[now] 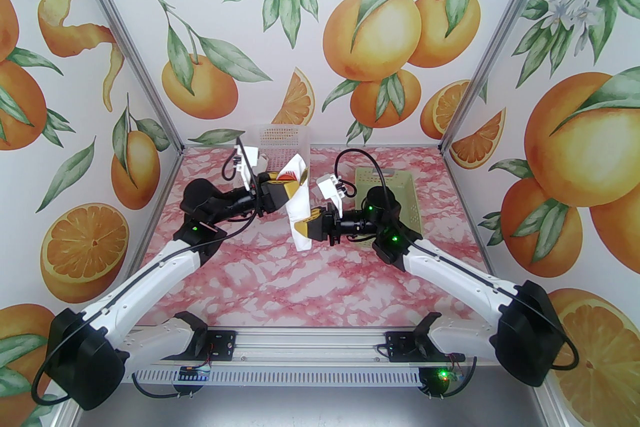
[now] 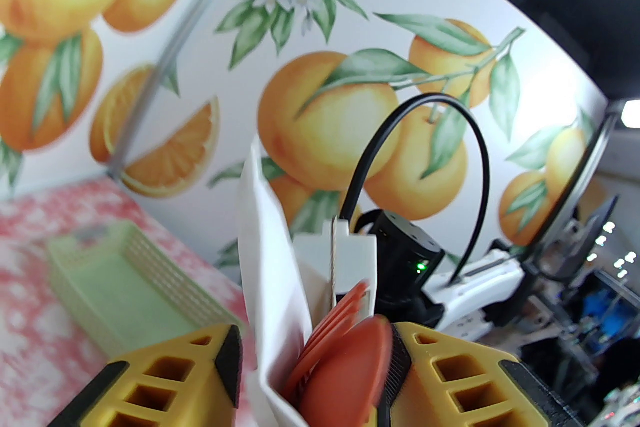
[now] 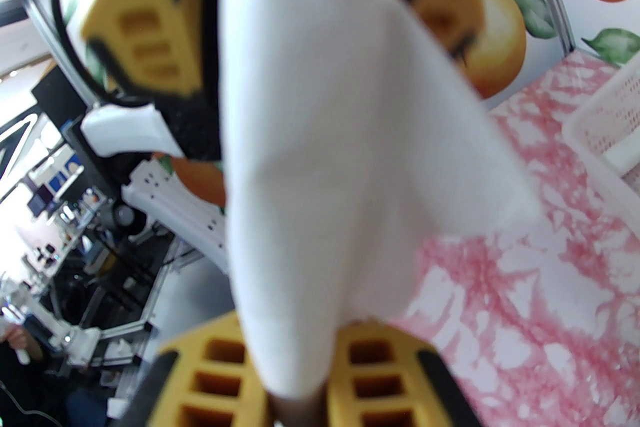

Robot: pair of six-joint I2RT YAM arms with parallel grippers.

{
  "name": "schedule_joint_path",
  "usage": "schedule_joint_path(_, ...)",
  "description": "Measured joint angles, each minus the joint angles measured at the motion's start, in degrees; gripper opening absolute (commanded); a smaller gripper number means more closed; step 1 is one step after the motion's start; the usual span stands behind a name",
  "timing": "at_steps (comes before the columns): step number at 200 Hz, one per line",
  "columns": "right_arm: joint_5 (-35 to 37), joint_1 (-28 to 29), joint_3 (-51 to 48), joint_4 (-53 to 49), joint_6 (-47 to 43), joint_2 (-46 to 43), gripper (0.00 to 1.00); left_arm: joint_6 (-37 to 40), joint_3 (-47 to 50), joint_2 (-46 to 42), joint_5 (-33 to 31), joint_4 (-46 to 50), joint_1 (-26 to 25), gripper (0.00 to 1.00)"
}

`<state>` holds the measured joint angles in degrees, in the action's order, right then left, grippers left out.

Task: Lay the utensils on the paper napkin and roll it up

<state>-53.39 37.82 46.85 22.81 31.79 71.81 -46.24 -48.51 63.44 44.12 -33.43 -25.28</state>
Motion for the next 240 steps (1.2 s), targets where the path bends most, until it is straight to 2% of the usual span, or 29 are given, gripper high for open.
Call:
schedule_joint_path(21, 0.44, -0.02, 0.00, -1.01, -0.59, -0.81, 0.09, 0.15, 0.55, -2.97, -0.02, 0.72, 1.07, 0.88)
schedule_joint_path(44, 0.50, -0.02, 0.02, -1.25, -0.81, -1.05, 0.08, 0.13, 2.91, -5.66, -0.15, 0.72, 1.25, 0.98)
schedule_joint_path(94, 0.50, 0.04, 0.20, -1.09, -0.72, -1.05, 0.08, -3.23, 12.31, -6.62, -0.81, -3.87, 0.66, 1.00)
schedule_joint_path(172, 0.50, 0.70, 0.31, 0.17, -0.11, -0.90, 0.08, -10.34, 14.67, 0.98, -0.15, -20.44, -6.38, 0.94)
schedule_joint_path(201, 0.50, 1.07, 0.31, 0.17, -0.11, -0.90, 0.08, -13.00, 14.49, 4.85, 0.09, -25.90, -7.32, 0.85)
schedule_joint_path(224, 0.50, 1.18, 0.31, 0.15, -0.11, -0.87, 0.08, -16.41, 13.99, 8.70, 0.74, -32.50, -7.69, 0.74)
schedule_joint_path(240, 0.50, 1.18, 0.31, 0.09, -0.13, -0.87, 0.08, -18.75, 13.29, 11.19, 1.18, -36.26, -7.76, 0.72)
